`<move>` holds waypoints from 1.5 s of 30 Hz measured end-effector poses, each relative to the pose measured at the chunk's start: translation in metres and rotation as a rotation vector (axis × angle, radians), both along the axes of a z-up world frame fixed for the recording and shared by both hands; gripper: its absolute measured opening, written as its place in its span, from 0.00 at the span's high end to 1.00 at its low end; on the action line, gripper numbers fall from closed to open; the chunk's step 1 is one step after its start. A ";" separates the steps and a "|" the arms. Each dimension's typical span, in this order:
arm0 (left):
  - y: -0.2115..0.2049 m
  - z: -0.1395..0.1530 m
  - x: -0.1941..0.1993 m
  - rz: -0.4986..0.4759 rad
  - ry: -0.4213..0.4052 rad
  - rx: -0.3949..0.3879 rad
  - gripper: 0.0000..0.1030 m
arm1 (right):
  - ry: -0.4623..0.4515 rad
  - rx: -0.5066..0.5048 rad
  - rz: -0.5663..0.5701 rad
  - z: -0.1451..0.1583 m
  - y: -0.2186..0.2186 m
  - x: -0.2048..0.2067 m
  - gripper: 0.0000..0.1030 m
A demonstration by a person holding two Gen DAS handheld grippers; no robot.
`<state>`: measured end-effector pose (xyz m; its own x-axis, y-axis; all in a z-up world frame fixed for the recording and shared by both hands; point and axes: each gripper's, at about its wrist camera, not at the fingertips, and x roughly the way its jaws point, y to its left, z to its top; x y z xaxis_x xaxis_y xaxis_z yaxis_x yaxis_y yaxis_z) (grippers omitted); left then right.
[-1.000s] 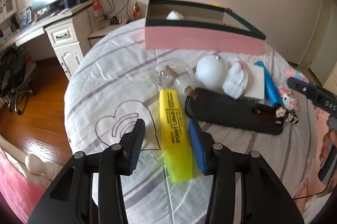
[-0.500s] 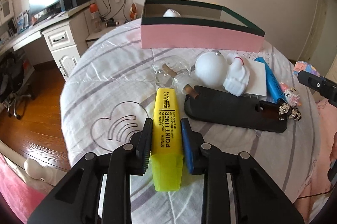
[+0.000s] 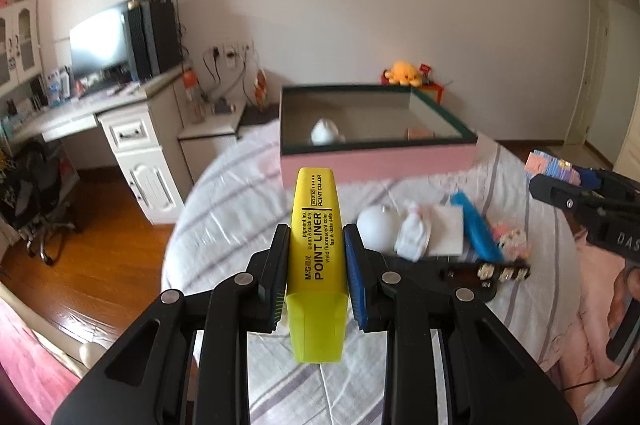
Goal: Organize rigid objects
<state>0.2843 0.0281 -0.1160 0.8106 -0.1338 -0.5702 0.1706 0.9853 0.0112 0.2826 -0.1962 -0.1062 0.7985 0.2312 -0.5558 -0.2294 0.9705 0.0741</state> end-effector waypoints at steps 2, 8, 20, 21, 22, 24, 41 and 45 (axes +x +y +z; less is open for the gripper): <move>0.001 0.010 -0.002 0.004 -0.027 -0.002 0.74 | -0.017 -0.003 0.008 0.007 0.004 -0.002 0.39; 0.003 0.039 -0.007 0.028 -0.103 -0.010 0.74 | -0.078 -0.010 0.028 0.031 0.013 -0.005 0.38; -0.002 0.074 -0.003 0.061 -0.193 0.014 0.74 | -0.150 -0.018 0.052 0.057 0.021 0.001 0.38; -0.005 0.075 0.000 0.063 -0.196 0.018 0.74 | -0.153 -0.021 0.053 0.058 0.021 0.003 0.38; -0.007 0.076 0.002 0.062 -0.202 0.025 0.74 | -0.156 -0.022 0.054 0.059 0.021 0.006 0.38; -0.011 0.079 0.008 0.054 -0.205 0.028 0.74 | -0.157 -0.023 0.056 0.059 0.020 0.011 0.38; -0.042 0.053 0.130 -0.044 -0.085 0.059 0.74 | -0.087 -0.070 0.065 0.044 0.016 0.109 0.38; -0.050 0.030 0.170 -0.056 -0.011 0.066 0.74 | -0.037 -0.081 0.059 0.028 0.014 0.141 0.38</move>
